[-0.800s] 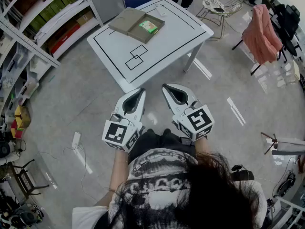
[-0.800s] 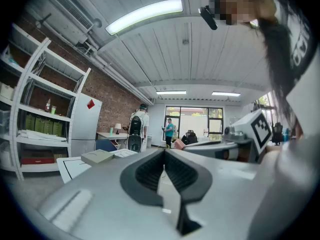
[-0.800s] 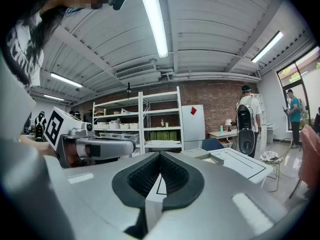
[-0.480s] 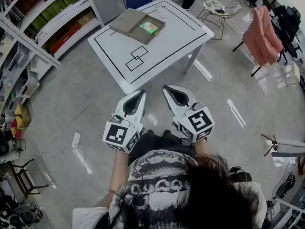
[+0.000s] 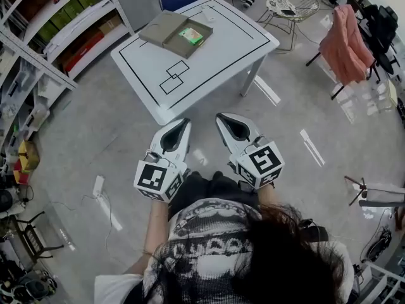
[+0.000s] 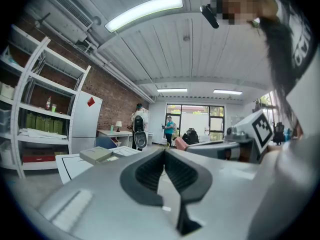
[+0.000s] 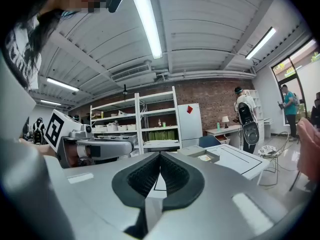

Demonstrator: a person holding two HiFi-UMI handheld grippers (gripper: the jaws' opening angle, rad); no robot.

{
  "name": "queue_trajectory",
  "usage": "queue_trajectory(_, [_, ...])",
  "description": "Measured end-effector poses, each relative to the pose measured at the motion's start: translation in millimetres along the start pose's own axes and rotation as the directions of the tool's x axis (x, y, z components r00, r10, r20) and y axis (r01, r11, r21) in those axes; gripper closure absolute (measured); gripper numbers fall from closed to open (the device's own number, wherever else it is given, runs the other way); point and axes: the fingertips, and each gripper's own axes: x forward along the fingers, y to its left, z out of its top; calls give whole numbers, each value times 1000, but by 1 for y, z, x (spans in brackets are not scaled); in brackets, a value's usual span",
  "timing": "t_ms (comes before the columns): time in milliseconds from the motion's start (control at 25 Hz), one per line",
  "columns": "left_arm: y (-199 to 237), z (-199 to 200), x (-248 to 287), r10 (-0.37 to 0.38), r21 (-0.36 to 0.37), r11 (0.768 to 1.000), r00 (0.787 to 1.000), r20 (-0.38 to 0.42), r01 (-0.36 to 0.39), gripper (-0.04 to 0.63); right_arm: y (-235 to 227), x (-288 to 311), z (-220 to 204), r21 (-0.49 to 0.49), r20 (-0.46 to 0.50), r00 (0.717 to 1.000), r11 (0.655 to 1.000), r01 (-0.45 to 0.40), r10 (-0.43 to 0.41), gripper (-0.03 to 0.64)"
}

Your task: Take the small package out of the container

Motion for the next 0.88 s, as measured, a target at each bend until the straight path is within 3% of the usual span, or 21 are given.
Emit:
queue_trajectory(600, [-29,-23,29,28,-8,1000,999,-35,-29,595,-39,-26,-28,46,-27,1000,999,-10,12,620])
queue_trajectory(880, [-21,-28,44,38,-7,999,998,-52,-38,595,-58,-14,-35,70,-35,999,998,-7,9,620])
